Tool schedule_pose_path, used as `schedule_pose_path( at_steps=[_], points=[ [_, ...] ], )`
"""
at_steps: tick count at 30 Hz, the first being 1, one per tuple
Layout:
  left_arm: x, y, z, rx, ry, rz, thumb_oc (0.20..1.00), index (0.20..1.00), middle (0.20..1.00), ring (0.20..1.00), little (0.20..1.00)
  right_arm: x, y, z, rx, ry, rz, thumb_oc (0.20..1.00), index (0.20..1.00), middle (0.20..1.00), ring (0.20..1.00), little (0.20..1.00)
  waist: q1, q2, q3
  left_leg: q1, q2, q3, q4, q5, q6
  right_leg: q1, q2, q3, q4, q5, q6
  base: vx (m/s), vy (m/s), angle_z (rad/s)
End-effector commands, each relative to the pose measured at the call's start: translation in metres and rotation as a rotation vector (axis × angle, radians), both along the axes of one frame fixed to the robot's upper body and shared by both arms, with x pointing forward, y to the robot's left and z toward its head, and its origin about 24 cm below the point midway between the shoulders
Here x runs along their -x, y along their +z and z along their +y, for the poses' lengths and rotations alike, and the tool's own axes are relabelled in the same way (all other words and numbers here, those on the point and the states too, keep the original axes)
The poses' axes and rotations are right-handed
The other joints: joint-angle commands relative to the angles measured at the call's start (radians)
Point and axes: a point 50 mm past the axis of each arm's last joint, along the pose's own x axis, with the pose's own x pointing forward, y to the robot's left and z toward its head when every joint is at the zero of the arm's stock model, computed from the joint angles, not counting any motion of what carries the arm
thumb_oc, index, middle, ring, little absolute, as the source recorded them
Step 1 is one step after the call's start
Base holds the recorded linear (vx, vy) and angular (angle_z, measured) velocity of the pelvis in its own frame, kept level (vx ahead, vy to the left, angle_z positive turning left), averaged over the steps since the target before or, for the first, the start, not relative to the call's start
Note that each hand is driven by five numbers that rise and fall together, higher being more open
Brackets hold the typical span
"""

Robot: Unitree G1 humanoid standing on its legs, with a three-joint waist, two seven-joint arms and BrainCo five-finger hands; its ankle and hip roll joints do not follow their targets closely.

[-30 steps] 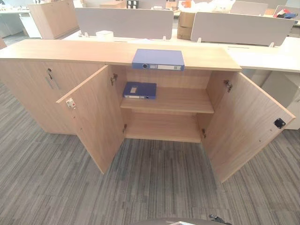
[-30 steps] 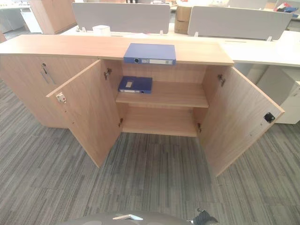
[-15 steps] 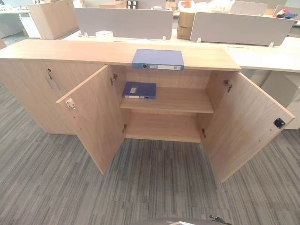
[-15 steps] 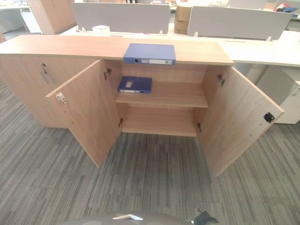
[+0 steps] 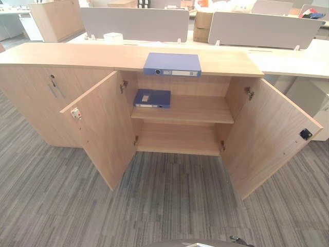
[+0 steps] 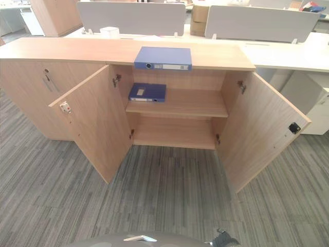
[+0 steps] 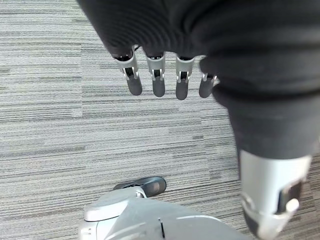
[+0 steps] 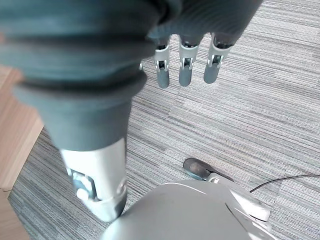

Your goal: Put the empty folder in the office cabinet

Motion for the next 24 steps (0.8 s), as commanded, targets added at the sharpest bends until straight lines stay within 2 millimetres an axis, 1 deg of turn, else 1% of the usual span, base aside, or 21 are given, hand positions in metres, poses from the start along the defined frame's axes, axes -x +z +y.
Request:
schedule_pose_path(
  at_steps=[1, 15, 19, 20, 21, 23, 24],
  points=[
    [-0.009, 0.0, 0.0, -0.015, 0.006, 0.001, 1.0, 1.0, 1.0, 1.0, 1.0, 0.005, 0.002, -0.023, 0.082, 0.043, 0.063, 1.0, 1.0, 1.0, 1.0, 1.0, -0.009, 0.022, 0.008, -0.015, 0.024, 0.063, -0.009, -0.011, -0.063, 0.027, -0.018, -0.035, 0.003, -0.02, 0.068, 0.0, 0.0, 0.0],
    [-0.01, 0.001, 0.002, -0.017, 0.035, -0.009, 1.0, 1.0, 1.0, 1.0, 1.0, 0.007, 0.002, -0.025, 0.086, 0.037, 0.067, 1.0, 1.0, 1.0, 1.0, 1.0, -0.008, 0.021, 0.016, -0.016, 0.03, 0.061, -0.009, -0.007, -0.067, 0.024, -0.012, -0.035, 0.007, -0.024, 0.063, 0.0, -0.013, -0.01],
    [-0.012, 0.001, 0.005, -0.024, 0.07, -0.022, 1.0, 1.0, 1.0, 1.0, 1.0, 0.002, 0.003, -0.026, 0.088, 0.043, 0.05, 1.0, 1.0, 1.0, 1.0, 1.0, -0.007, 0.021, 0.027, -0.016, 0.036, 0.059, -0.009, -0.005, -0.071, 0.02, -0.008, -0.038, 0.013, -0.029, 0.06, -0.01, -0.065, 0.0],
    [-0.016, 0.002, 0.007, -0.028, 0.089, -0.034, 1.0, 1.0, 1.0, 1.0, 1.0, -0.004, 0.004, -0.027, 0.09, 0.038, 0.033, 1.0, 1.0, 1.0, 1.0, 1.0, -0.006, 0.022, 0.044, -0.03, 0.04, 0.059, 0.004, 0.0, -0.074, 0.01, -0.008, -0.036, 0.022, -0.032, 0.057, -0.09, -0.032, 0.0],
    [-0.018, 0.003, 0.009, -0.031, 0.095, -0.042, 1.0, 1.0, 1.0, 1.0, 1.0, -0.008, 0.005, -0.028, 0.092, 0.029, 0.019, 1.0, 1.0, 1.0, 1.0, 1.0, -0.004, 0.022, 0.063, -0.065, 0.045, 0.062, 0.056, -0.004, -0.077, -0.001, -0.009, -0.034, 0.036, -0.038, 0.054, -0.18, -0.064, 0.02],
    [-0.026, 0.004, 0.012, -0.038, 0.092, -0.062, 1.0, 1.0, 1.0, 1.0, 1.0, -0.014, 0.006, -0.031, 0.084, -0.008, -0.001, 1.0, 1.0, 1.0, 1.0, 1.0, 0.004, 0.005, 0.113, -0.201, 0.049, 0.072, 0.261, -0.03, -0.105, -0.023, -0.019, -0.033, 0.061, -0.046, 0.039, -0.21, -0.091, 0.02],
    [-0.027, 0.005, 0.012, -0.041, 0.089, -0.064, 1.0, 1.0, 1.0, 1.0, 1.0, -0.015, 0.007, -0.034, 0.086, -0.029, -0.005, 1.0, 1.0, 1.0, 1.0, 1.0, 0.008, -0.004, 0.136, -0.258, 0.055, 0.073, 0.34, -0.01, -0.118, -0.024, -0.031, -0.039, 0.066, -0.046, 0.034, -0.14, -0.096, 0.09]
  ],
)
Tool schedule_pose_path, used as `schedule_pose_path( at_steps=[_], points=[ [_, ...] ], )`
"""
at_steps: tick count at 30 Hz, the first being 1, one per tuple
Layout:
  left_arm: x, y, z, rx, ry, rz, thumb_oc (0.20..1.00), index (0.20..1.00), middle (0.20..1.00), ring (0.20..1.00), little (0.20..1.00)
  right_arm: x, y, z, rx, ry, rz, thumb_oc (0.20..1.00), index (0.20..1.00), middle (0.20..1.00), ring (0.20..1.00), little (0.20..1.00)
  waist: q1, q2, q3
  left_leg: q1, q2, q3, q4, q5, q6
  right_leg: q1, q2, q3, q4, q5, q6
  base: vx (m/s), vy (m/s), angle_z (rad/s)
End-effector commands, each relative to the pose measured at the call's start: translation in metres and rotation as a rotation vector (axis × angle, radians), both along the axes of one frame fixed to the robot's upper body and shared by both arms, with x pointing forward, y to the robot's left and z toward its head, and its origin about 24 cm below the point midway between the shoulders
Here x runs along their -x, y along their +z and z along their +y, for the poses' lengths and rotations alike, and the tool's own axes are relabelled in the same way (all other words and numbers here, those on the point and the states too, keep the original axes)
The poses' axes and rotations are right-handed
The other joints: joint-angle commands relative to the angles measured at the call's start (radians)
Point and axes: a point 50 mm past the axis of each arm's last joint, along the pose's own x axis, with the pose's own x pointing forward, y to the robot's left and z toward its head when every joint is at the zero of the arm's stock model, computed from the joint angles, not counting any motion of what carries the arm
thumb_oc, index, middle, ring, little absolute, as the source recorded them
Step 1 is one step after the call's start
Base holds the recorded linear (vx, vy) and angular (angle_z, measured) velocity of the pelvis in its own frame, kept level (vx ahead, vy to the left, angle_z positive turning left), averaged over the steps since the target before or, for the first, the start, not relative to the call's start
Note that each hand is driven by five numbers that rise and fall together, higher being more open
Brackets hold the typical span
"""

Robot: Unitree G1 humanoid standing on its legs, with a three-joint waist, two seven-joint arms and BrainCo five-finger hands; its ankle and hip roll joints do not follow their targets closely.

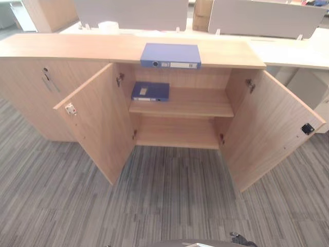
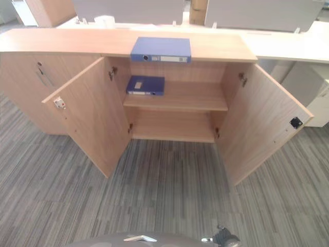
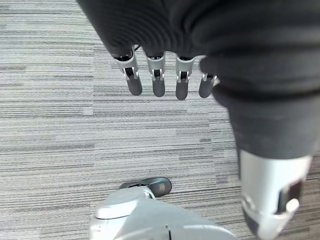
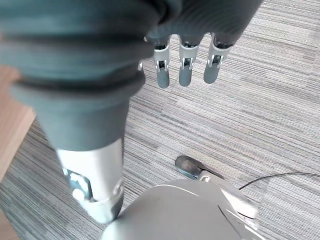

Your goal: Put the empty folder in the office cabinet

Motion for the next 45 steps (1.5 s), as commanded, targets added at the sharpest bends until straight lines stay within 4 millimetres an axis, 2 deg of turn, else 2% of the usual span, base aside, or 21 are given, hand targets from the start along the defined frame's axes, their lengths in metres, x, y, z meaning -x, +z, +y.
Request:
schedule_pose_path(
  at_steps=[1, 3, 4, 5, 6, 11, 13, 15, 18, 20, 22, 24, 27, 28, 31, 32, 34, 36, 38, 42, 45],
  points=[
    [-0.01, 0.001, 0.003, -0.03, 0.014, -0.008, 1.0, 1.0, 1.0, 1.0, 1.0, 0.01, 0.004, -0.037, 0.09, -0.076, 0.049, 1.0, 1.0, 1.0, 1.0, 1.0, -0.004, 0.009, 0.063, -0.18, 0.075, 0.054, 0.22, 0.041, -0.077, 0.065, -0.033, -0.038, 0.017, -0.034, 0.043, -0.02, -0.059, 0.26],
    [-0.003, 0.001, 0.004, -0.035, -0.02, 0.026, 1.0, 1.0, 1.0, 1.0, 1.0, 0.01, 0.004, -0.04, 0.09, -0.103, 0.048, 1.0, 1.0, 1.0, 1.0, 1.0, 0.004, 0.012, 0.062, -0.233, 0.118, 0.1, 0.165, 0.068, -0.062, 0.075, -0.032, -0.046, 0.014, -0.054, 0.042, 0.14, 0.026, 0.38],
    [0.007, -0.001, 0.004, -0.037, -0.06, 0.06, 1.0, 1.0, 1.0, 1.0, 1.0, 0.008, 0.005, -0.041, 0.088, -0.115, 0.04, 1.0, 1.0, 1.0, 1.0, 1.0, 0.011, 0.018, 0.064, -0.249, 0.131, 0.107, 0.116, 0.111, -0.06, 0.08, -0.024, -0.041, 0.016, -0.063, 0.041, 0.29, 0.116, 0.03],
    [0.021, -0.003, -0.001, -0.031, -0.136, 0.115, 1.0, 1.0, 1.0, 1.0, 1.0, 0.006, 0.006, -0.044, 0.089, -0.119, 0.03, 1.0, 1.0, 1.0, 1.0, 1.0, 0.033, 0.041, 0.08, -0.304, 0.169, 0.094, 0.016, 0.211, -0.072, 0.096, -0.003, -0.03, 0.027, -0.091, 0.034, 0.3, 0.126, -0.19],
    [0.024, -0.003, 0.0, -0.037, -0.141, 0.123, 1.0, 1.0, 1.0, 1.0, 1.0, 0.006, 0.006, -0.045, 0.089, -0.121, 0.027, 1.0, 1.0, 1.0, 1.0, 1.0, 0.043, 0.046, 0.089, -0.325, 0.18, 0.089, -0.042, 0.235, -0.079, 0.107, -0.001, -0.025, 0.032, -0.106, 0.032, 0.23, 0.094, -0.12],
    [0.023, -0.002, 0.004, -0.048, -0.129, 0.115, 1.0, 1.0, 1.0, 1.0, 1.0, 0.002, 0.008, -0.049, 0.097, -0.138, 0.009, 1.0, 1.0, 1.0, 1.0, 1.0, 0.061, 0.049, 0.11, -0.369, 0.201, 0.122, -0.163, 0.26, -0.09, 0.161, -0.006, -0.007, 0.034, -0.147, 0.039, 0.21, 0.077, 0.03],
    [0.03, -0.003, 0.003, -0.043, -0.117, 0.121, 1.0, 1.0, 1.0, 1.0, 1.0, 0.005, 0.008, -0.049, 0.094, -0.143, 0.013, 1.0, 1.0, 1.0, 1.0, 1.0, 0.072, 0.059, 0.085, -0.384, 0.236, 0.164, -0.178, 0.276, -0.103, 0.22, 0.001, 0.041, 0.013, -0.176, 0.049, 0.37, 0.162, -0.32],
    [0.035, -0.002, 0.007, -0.052, -0.103, 0.128, 1.0, 1.0, 1.0, 1.0, 1.0, 0.013, 0.006, -0.047, 0.086, -0.14, 0.039, 1.0, 1.0, 1.0, 1.0, 1.0, 0.092, 0.064, 0.043, -0.376, 0.261, 0.149, -0.177, 0.313, -0.111, 0.28, -0.006, 0.102, 0.004, -0.212, 0.058, 0.56, 0.256, -0.78],
    [0.035, -0.002, 0.01, -0.063, -0.106, 0.131, 1.0, 1.0, 1.0, 1.0, 1.0, 0.017, 0.004, -0.044, 0.081, -0.13, 0.054, 1.0, 1.0, 1.0, 1.0, 1.0, 0.1, 0.056, 0.024, -0.367, 0.261, 0.144, -0.177, 0.331, -0.116, 0.296, -0.016, 0.117, 0.009, -0.227, 0.063, 0.31, 0.149, -0.7],
    [0.031, 0.001, 0.019, -0.083, -0.107, 0.123, 1.0, 1.0, 1.0, 1.0, 1.0, 0.02, 0.002, -0.037, 0.065, -0.094, 0.072, 1.0, 1.0, 1.0, 1.0, 1.0, 0.109, 0.028, -0.014, -0.349, 0.249, 0.156, -0.151, 0.35, -0.102, 0.314, -0.064, 0.135, 0.04, -0.227, 0.097, 0.55, 0.285, -0.75],
    [0.027, 0.002, 0.025, -0.104, -0.107, 0.115, 1.0, 1.0, 1.0, 1.0, 1.0, 0.016, 0.002, -0.034, 0.06, -0.066, 0.06, 1.0, 1.0, 1.0, 1.0, 1.0, 0.111, 0.002, -0.033, -0.327, 0.217, 0.171, -0.13, 0.327, -0.082, 0.298, -0.107, 0.138, 0.089, -0.173, 0.128, 0.41, 0.243, -0.4],
    [0.02, 0.004, 0.028, -0.117, -0.117, 0.095, 1.0, 1.0, 1.0, 1.0, 1.0, 0.003, 0.004, -0.029, 0.057, -0.018, 0.023, 1.0, 1.0, 1.0, 1.0, 1.0, 0.108, -0.018, -0.033, -0.3, 0.175, 0.18, -0.12, 0.286, -0.054, 0.256, -0.134, 0.141, 0.191, -0.064, 0.157, 0.27, 0.22, -0.27],
    [-0.005, 0.006, 0.026, -0.131, -0.147, 0.021, 1.0, 1.0, 1.0, 1.0, 1.0, -0.057, 0.019, -0.008, 0.116, 0.305, -0.178, 1.0, 1.0, 1.0, 1.0, 1.0, 0.101, -0.008, 0.008, -0.255, 0.162, 0.198, -0.112, 0.23, -0.016, 0.095, -0.151, 0.123, 0.444, 0.175, 0.186, 0.18, 0.246, -0.21],
    [-0.019, 0.008, 0.027, -0.146, -0.159, -0.036, 1.0, 1.0, 1.0, 1.0, 1.0, -0.09, 0.036, 0.003, 0.149, 0.446, -0.326, 1.0, 1.0, 1.0, 1.0, 1.0, 0.075, 0.018, 0.039, -0.201, 0.175, 0.208, -0.119, 0.2, -0.002, -0.008, -0.172, 0.051, 0.551, 0.207, 0.181, 0.19, 0.312, -0.27],
    [-0.037, 0.013, 0.031, -0.16, -0.145, -0.093, 1.0, 1.0, 1.0, 1.0, 1.0, -0.095, 0.041, 0.003, 0.143, 0.453, -0.354, 1.0, 1.0, 1.0, 1.0, 1.0, 0.034, 0.018, 0.061, -0.126, 0.163, 0.222, -0.142, 0.162, -0.003, -0.088, -0.198, -0.039, 0.53, 0.127, 0.163, 0.2, 0.125, -0.15],
    [-0.05, 0.017, 0.034, -0.174, -0.136, -0.133, 1.0, 1.0, 1.0, 1.0, 1.0, -0.086, 0.036, -0.001, 0.135, 0.422, -0.315, 1.0, 1.0, 1.0, 1.0, 1.0, 0.012, 0.006, 0.061, -0.086, 0.161, 0.237, -0.146, 0.126, -0.021, -0.12, -0.23, -0.117, 0.365, 0.071, 0.16, 0.4, -0.048, 0.12],
    [-0.055, 0.019, 0.035, -0.181, -0.132, -0.149, 1.0, 1.0, 1.0, 1.0, 1.0, -0.077, 0.031, -0.001, 0.118, 0.378, -0.28, 1.0, 1.0, 1.0, 1.0, 1.0, -0.008, -0.011, 0.059, -0.051, 0.166, 0.227, -0.138, 0.092, -0.044, -0.121, -0.266, -0.149, 0.177, 0.081, 0.176, 0.38, -0.153, 0.24],
    [-0.057, 0.019, 0.034, -0.186, -0.132, -0.159, 1.0, 1.0, 1.0, 1.0, 1.0, -0.072, 0.028, -0.001, 0.107, 0.347, -0.258, 1.0, 1.0, 1.0, 1.0, 1.0, -0.022, -0.022, 0.055, -0.018, 0.181, 0.218, -0.128, 0.068, -0.064, -0.123, -0.297, -0.151, 0.079, 0.134, 0.2, 0.27, -0.13, 0.36],
    [-0.057, 0.019, 0.034, -0.186, -0.132, -0.158, 1.0, 1.0, 1.0, 1.0, 1.0, -0.072, 0.028, -0.001, 0.107, 0.347, -0.258, 1.0, 1.0, 1.0, 1.0, 1.0, -0.022, -0.021, 0.056, -0.016, 0.182, 0.217, -0.126, 0.066, -0.065, -0.118, -0.296, -0.152, 0.074, 0.137, 0.201, 0.14, -0.083, 0.35],
    [-0.053, 0.019, 0.034, -0.193, -0.131, -0.161, 1.0, 1.0, 1.0, 1.0, 1.0, -0.074, 0.03, 0.001, 0.101, 0.351, -0.278, 1.0, 1.0, 1.0, 1.0, 1.0, -0.031, -0.052, 0.041, 0.009, 0.21, 0.188, -0.097, 0.046, -0.099, -0.123, -0.348, -0.084, 0.069, 0.223, 0.231, 0.22, -0.253, 0.25],
    [-0.051, 0.018, 0.034, -0.198, -0.134, -0.155, 1.0, 1.0, 1.0, 1.0, 1.0, -0.067, 0.026, 0.001, 0.104, 0.366, -0.244, 1.0, 1.0, 1.0, 1.0, 1.0, -0.021, -0.056, 0.018, 0.023, 0.228, 0.179, -0.097, 0.044, -0.119, -0.087, -0.327, -0.05, 0.047, 0.188, 0.235, 0.15, -0.237, 0.24]
  ],
)
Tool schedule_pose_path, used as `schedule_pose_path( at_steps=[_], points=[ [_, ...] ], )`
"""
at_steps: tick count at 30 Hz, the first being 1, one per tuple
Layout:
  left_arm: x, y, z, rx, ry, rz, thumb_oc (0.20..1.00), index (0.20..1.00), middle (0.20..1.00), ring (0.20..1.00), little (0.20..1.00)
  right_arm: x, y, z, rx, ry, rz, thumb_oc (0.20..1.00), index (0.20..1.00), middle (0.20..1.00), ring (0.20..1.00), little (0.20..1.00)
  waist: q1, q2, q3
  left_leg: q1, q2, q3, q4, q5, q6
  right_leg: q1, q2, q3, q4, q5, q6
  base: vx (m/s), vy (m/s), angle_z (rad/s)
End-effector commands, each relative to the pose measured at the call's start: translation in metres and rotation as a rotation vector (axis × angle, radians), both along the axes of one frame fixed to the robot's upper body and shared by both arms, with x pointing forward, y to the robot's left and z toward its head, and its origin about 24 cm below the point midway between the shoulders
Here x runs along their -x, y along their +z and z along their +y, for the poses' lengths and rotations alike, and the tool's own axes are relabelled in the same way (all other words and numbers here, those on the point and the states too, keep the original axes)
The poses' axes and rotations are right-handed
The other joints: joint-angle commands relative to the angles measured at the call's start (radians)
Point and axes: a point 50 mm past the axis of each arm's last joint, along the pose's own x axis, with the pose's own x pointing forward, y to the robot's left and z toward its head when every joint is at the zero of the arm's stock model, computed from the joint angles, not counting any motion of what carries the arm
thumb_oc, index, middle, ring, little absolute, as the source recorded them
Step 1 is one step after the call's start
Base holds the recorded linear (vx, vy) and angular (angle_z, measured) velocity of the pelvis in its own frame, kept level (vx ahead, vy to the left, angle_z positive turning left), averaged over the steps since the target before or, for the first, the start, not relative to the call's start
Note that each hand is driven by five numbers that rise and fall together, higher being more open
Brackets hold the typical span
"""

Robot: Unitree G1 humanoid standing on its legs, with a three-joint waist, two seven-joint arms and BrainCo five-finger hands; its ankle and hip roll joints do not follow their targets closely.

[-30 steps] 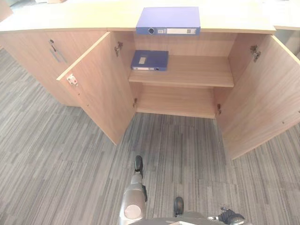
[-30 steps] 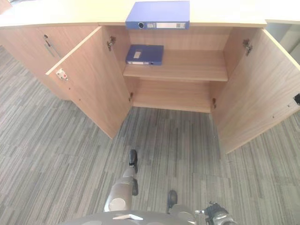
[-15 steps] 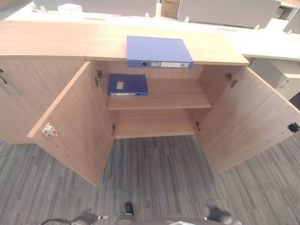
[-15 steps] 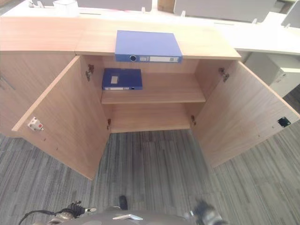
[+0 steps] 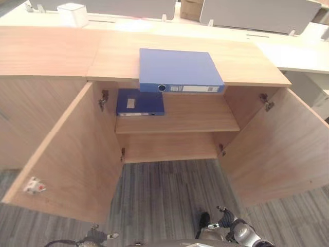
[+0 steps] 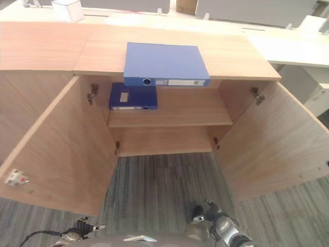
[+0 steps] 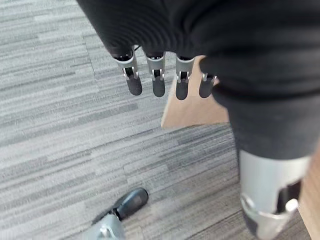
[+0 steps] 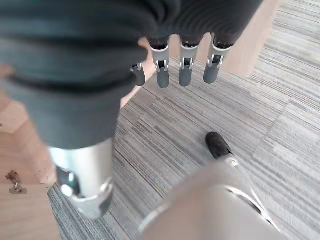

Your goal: Put the empty folder in the office cabinet

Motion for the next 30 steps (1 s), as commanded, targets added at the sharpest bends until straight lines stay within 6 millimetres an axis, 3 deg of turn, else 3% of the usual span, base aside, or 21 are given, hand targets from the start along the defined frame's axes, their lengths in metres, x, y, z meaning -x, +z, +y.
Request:
schedule_pose_path(
  at_steps=[1, 2, 3, 5, 6, 7, 10, 11, 12, 16, 21, 23, 24, 27, 30],
  points=[
    [-0.021, 0.007, 0.007, -0.028, 0.01, -0.077, 1.0, 1.0, 1.0, 1.0, 1.0, -0.011, 0.005, -0.014, 0.039, 0.023, -0.03, 1.0, 1.0, 1.0, 1.0, 1.0, 0.006, 0.016, 0.024, -0.144, 0.126, -0.087, 0.035, 0.037, -0.108, 0.097, -0.007, 0.041, -0.027, -0.06, 0.04, 0.03, -0.093, 0.17],
    [-0.021, 0.007, 0.007, -0.028, 0.01, -0.077, 1.0, 1.0, 1.0, 1.0, 1.0, -0.011, 0.005, -0.014, 0.039, 0.023, -0.03, 1.0, 1.0, 1.0, 1.0, 1.0, 0.006, 0.016, 0.024, -0.144, 0.126, -0.087, 0.035, 0.037, -0.108, 0.097, -0.007, 0.041, -0.027, -0.06, 0.04, 0.08, -0.27, -0.08],
    [-0.02, 0.006, 0.003, -0.022, 0.015, -0.08, 1.0, 1.0, 1.0, 1.0, 1.0, -0.003, 0.002, -0.014, 0.048, 0.039, 0.0, 1.0, 1.0, 1.0, 1.0, 1.0, 0.012, 0.034, 0.011, -0.14, 0.16, -0.101, 0.023, 0.062, -0.127, 0.117, 0.033, 0.032, -0.043, -0.111, 0.023, 0.07, -0.287, -0.37],
    [-0.02, 0.005, 0.001, -0.017, 0.02, -0.082, 1.0, 1.0, 1.0, 1.0, 1.0, -0.001, 0.001, -0.016, 0.049, 0.029, 0.005, 1.0, 1.0, 1.0, 1.0, 1.0, 0.01, 0.048, 0.008, -0.141, 0.179, -0.108, 0.019, 0.079, -0.138, 0.126, 0.054, 0.027, -0.045, -0.128, 0.012, 0.05, -0.328, -0.43],
    [-0.024, 0.005, -0.007, -0.005, 0.005, -0.103, 1.0, 1.0, 1.0, 1.0, 1.0, 0.003, 0.001, -0.024, 0.051, -0.024, 0.003, 1.0, 1.0, 1.0, 1.0, 1.0, 0.002, 0.083, 0.013, -0.158, 0.223, -0.123, 0.018, 0.154, -0.16, 0.145, 0.104, 0.011, -0.038, -0.177, -0.022, -0.01, -0.3, -0.22],
    [-0.029, 0.006, -0.008, -0.012, -0.005, -0.119, 1.0, 1.0, 1.0, 1.0, 1.0, 0.003, 0.002, -0.028, 0.057, -0.041, -0.002, 1.0, 1.0, 1.0, 1.0, 1.0, 0.001, 0.095, 0.018, -0.173, 0.234, -0.123, 0.023, 0.187, -0.167, 0.153, 0.114, -0.007, -0.044, -0.185, -0.028, -0.02, -0.295, -0.18],
    [-0.036, 0.009, -0.006, -0.027, -0.001, -0.155, 1.0, 1.0, 1.0, 1.0, 1.0, 0.004, 0.003, -0.035, 0.072, -0.058, -0.01, 1.0, 1.0, 1.0, 1.0, 1.0, -0.003, 0.111, 0.02, -0.189, 0.243, -0.111, 0.039, 0.22, -0.173, 0.174, 0.123, -0.034, -0.064, -0.194, -0.038, -0.01, -0.091, 0.25],
    [-0.036, 0.009, -0.007, -0.027, -0.001, -0.155, 1.0, 1.0, 1.0, 1.0, 1.0, 0.004, 0.003, -0.035, 0.073, -0.058, -0.01, 1.0, 1.0, 1.0, 1.0, 1.0, -0.004, 0.111, 0.02, -0.189, 0.244, -0.113, 0.039, 0.221, -0.173, 0.176, 0.123, -0.036, -0.065, -0.193, -0.039, 0.07, -0.045, 0.13],
    [-0.066, 0.021, 0.002, -0.043, 0.012, -0.223, 1.0, 1.0, 1.0, 1.0, 1.0, 0.001, 0.006, -0.043, 0.093, -0.038, -0.019, 1.0, 1.0, 1.0, 1.0, 1.0, -0.026, 0.133, 0.006, -0.181, 0.238, -0.096, 0.037, 0.217, -0.173, 0.192, 0.13, -0.037, -0.076, -0.202, -0.04, 0.09, 0.002, 0.08],
    [-0.037, 0.019, 0.017, -0.076, 0.028, -0.237, 1.0, 1.0, 1.0, 1.0, 1.0, 0.001, 0.011, -0.059, 0.12, -0.075, -0.052, 1.0, 1.0, 1.0, 1.0, 1.0, -0.011, 0.163, 0.003, -0.169, 0.223, -0.112, 0.024, 0.22, -0.174, 0.218, 0.13, -0.058, -0.091, -0.207, -0.041, 0.03, 0.02, -0.03],
    [-0.049, 0.029, 0.025, -0.144, 0.037, -0.335, 1.0, 1.0, 1.0, 1.0, 1.0, 0.004, 0.012, -0.065, 0.139, -0.105, -0.066, 1.0, 1.0, 1.0, 1.0, 1.0, -0.012, 0.171, 0.006, -0.174, 0.193, -0.148, -0.002, 0.181, -0.167, 0.224, 0.111, -0.08, -0.094, -0.203, -0.028, 0.0, 0.084, 0.22],
    [-0.074, 0.058, 0.038, -0.267, -0.073, -0.513, 1.0, 1.0, 1.0, 1.0, 1.0, 0.008, 0.011, -0.07, 0.163, -0.133, -0.068, 1.0, 1.0, 1.0, 1.0, 1.0, -0.003, 0.169, -0.002, -0.156, 0.164, -0.146, -0.023, 0.134, -0.153, 0.232, 0.077, -0.077, -0.095, -0.185, -0.005, 0.08, 0.216, 0.27],
    [-0.074, 0.058, 0.038, -0.267, -0.073, -0.513, 1.0, 1.0, 1.0, 1.0, 1.0, 0.008, 0.011, -0.07, 0.163, -0.133, -0.068, 1.0, 1.0, 1.0, 1.0, 1.0, -0.003, 0.169, -0.002, -0.156, 0.164, -0.146, -0.023, 0.134, -0.153, 0.232, 0.077, -0.077, -0.095, -0.185, -0.005, 0.07, 0.163, 0.06],
    [-0.092, 0.089, 0.05, -0.331, -0.115, -0.661, 1.0, 1.0, 1.0, 1.0, 1.0, 0.01, 0.01, -0.07, 0.172, -0.115, -0.051, 1.0, 1.0, 1.0, 1.0, 1.0, 0.009, 0.159, -0.003, -0.153, 0.137, -0.152, -0.026, 0.112, -0.137, 0.223, 0.045, -0.061, -0.078, -0.166, 0.01, 0.05, 0.111, -0.02],
    [-0.101, 0.111, 0.059, -0.383, -0.15, -0.749, 1.0, 1.0, 1.0, 1.0, 1.0, 0.012, 0.007, -0.064, 0.156, -0.128, -0.031, 1.0, 1.0, 1.0, 1.0, 1.0, 0.021, 0.144, -0.01, -0.155, 0.128, -0.155, -0.036, 0.103, -0.131, 0.212, 0.044, -0.023, -0.077, -0.17, 0.012, 0.06, 0.039, -0.04]
  ],
)
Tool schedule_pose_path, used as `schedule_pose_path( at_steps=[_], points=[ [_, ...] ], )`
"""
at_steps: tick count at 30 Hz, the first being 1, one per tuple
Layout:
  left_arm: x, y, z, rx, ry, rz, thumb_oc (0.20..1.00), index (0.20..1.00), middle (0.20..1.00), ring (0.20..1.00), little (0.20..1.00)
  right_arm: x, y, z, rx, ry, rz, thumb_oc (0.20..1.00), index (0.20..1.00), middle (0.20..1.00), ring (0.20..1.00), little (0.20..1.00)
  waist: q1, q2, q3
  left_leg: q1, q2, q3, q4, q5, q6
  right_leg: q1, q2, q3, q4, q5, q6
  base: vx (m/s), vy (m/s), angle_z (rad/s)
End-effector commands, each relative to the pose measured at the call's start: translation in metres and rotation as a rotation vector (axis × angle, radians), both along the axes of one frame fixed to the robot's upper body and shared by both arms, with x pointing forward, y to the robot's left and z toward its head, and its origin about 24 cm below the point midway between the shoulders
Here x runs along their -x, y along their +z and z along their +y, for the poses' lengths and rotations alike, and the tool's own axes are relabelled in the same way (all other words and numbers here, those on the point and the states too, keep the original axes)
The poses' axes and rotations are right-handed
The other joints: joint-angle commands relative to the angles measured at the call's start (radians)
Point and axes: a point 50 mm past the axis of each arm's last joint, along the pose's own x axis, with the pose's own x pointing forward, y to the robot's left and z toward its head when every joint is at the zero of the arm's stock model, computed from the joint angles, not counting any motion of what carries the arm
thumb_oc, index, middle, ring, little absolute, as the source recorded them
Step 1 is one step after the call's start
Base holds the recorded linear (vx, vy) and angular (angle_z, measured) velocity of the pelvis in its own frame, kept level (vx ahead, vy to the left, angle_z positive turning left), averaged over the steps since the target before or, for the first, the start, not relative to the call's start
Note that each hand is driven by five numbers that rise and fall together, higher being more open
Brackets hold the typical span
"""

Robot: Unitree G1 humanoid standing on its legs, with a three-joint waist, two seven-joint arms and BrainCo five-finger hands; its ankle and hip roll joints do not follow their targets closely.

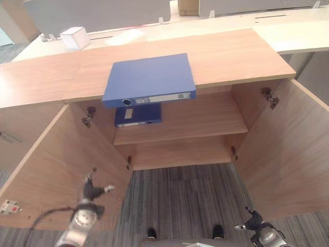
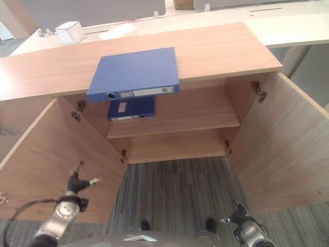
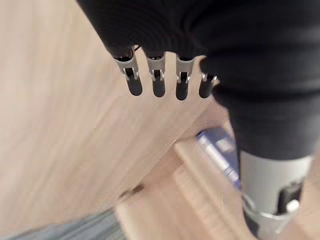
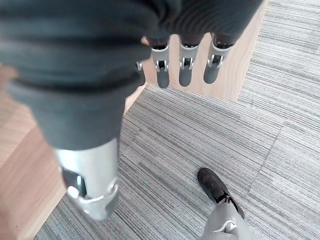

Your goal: Put the empty folder in the office cabinet

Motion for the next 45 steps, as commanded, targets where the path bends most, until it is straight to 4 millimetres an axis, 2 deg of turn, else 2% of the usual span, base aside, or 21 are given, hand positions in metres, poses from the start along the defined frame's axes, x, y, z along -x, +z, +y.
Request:
schedule_pose_path(
  at_steps=[1, 2, 5, 6, 10, 12, 17, 20, 21, 34, 45],
  points=[
    [-0.001, 0.011, 0.026, -0.136, 0.01, -0.017, 1.0, 1.0, 1.0, 1.0, 1.0, -0.005, -0.003, 0.013, -0.004, 0.064, 0.006, 1.0, 1.0, 1.0, 1.0, 1.0, 0.01, -0.031, -0.044, -0.05, 0.054, -0.054, 0.005, 0.022, -0.015, 0.015, -0.07, 0.062, 0.038, -0.042, 0.06, 0.05, 0.015, -0.08],
    [-0.001, 0.011, 0.026, -0.136, 0.01, -0.017, 1.0, 1.0, 1.0, 1.0, 1.0, -0.005, -0.003, 0.013, -0.004, 0.064, 0.006, 1.0, 1.0, 1.0, 1.0, 1.0, 0.01, -0.031, -0.044, -0.05, 0.054, -0.054, 0.005, 0.022, -0.015, 0.015, -0.07, 0.062, 0.038, -0.042, 0.06, 0.06, 0.0, -0.13],
    [-0.008, 0.034, 0.028, -0.224, -0.069, -0.09, 1.0, 1.0, 1.0, 1.0, 1.0, 0.01, -0.008, 0.013, -0.024, 0.029, 0.051, 1.0, 1.0, 1.0, 1.0, 1.0, 0.011, -0.044, -0.06, -0.028, 0.06, -0.038, 0.0, 0.012, -0.02, 0.03, -0.062, 0.059, 0.008, -0.035, 0.06, 0.12, -0.008, -0.19],
    [-0.007, 0.034, 0.028, -0.225, -0.069, -0.089, 1.0, 1.0, 1.0, 1.0, 1.0, 0.01, -0.008, 0.013, -0.024, 0.03, 0.051, 1.0, 1.0, 1.0, 1.0, 1.0, 0.011, -0.044, -0.06, -0.028, 0.061, -0.038, 0.0, 0.012, -0.02, 0.03, -0.062, 0.059, 0.008, -0.035, 0.06, 0.07, -0.014, -0.14],
    [-0.029, 0.076, 0.026, -0.409, -0.169, -0.258, 1.0, 1.0, 1.0, 1.0, 1.0, 0.013, -0.009, 0.018, -0.037, 0.044, 0.045, 1.0, 1.0, 1.0, 1.0, 1.0, 0.008, -0.053, -0.067, -0.022, 0.074, -0.034, 0.0, 0.006, -0.029, 0.035, -0.044, 0.061, -0.002, -0.045, 0.058, 0.05, -0.028, -0.08],
    [-0.032, 0.089, 0.025, -0.481, -0.198, -0.308, 1.0, 1.0, 1.0, 1.0, 1.0, 0.014, -0.009, 0.019, -0.038, 0.047, 0.046, 1.0, 1.0, 1.0, 1.0, 1.0, 0.005, -0.054, -0.07, -0.016, 0.078, -0.032, 0.0, 0.002, -0.031, 0.04, -0.039, 0.061, -0.002, -0.05, 0.057, 0.04, -0.014, -0.02],
    [-0.037, 0.11, 0.027, -0.68, -0.239, -0.38, 1.0, 1.0, 1.0, 1.0, 1.0, 0.018, -0.012, 0.024, -0.047, 0.056, 0.057, 1.0, 1.0, 1.0, 1.0, 1.0, -0.004, -0.054, -0.079, 0.002, 0.084, -0.025, 0.0, -0.007, -0.037, 0.051, -0.027, 0.067, -0.002, -0.061, 0.053, 0.03, -0.009, -0.02],
    [-0.039, 0.117, 0.029, -0.739, -0.238, -0.406, 1.0, 1.0, 1.0, 1.0, 1.0, 0.019, -0.012, 0.026, -0.049, 0.059, 0.057, 1.0, 1.0, 1.0, 1.0, 1.0, -0.007, -0.055, -0.082, 0.007, 0.087, -0.024, 0.0, -0.008, -0.039, 0.053, -0.025, 0.07, -0.002, -0.064, 0.052, 0.0, 0.0, 0.0],
    [-0.041, 0.125, 0.031, -0.795, -0.229, -0.434, 1.0, 1.0, 1.0, 1.0, 1.0, 0.02, -0.013, 0.026, -0.052, 0.059, 0.058, 1.0, 1.0, 1.0, 1.0, 1.0, -0.009, -0.055, -0.084, 0.011, 0.09, -0.022, 0.0, -0.01, -0.041, 0.054, -0.023, 0.072, -0.002, -0.065, 0.051, 0.0, 0.0, 0.0],
    [-0.064, 0.162, 0.043, -1.029, -0.179, -0.54, 1.0, 1.0, 1.0, 1.0, 1.0, 0.027, -0.015, 0.029, -0.062, 0.058, 0.072, 1.0, 1.0, 1.0, 1.0, 1.0, -0.038, -0.057, -0.097, 0.033, 0.096, 0.001, 0.0, -0.019, -0.048, 0.052, -0.013, 0.095, -0.002, -0.06, 0.052, 0.01, -0.007, -0.03],
    [-0.09, 0.167, 0.032, -1.083, -0.23, -0.558, 1.0, 1.0, 1.0, 1.0, 1.0, 0.027, -0.015, 0.031, -0.065, 0.08, 0.066, 1.0, 1.0, 1.0, 1.0, 1.0, -0.071, -0.06, -0.106, 0.048, 0.093, 0.025, 0.0, -0.03, -0.047, 0.042, -0.011, 0.122, -0.002, -0.052, 0.057, 0.01, -0.001, -0.08]
  ],
)
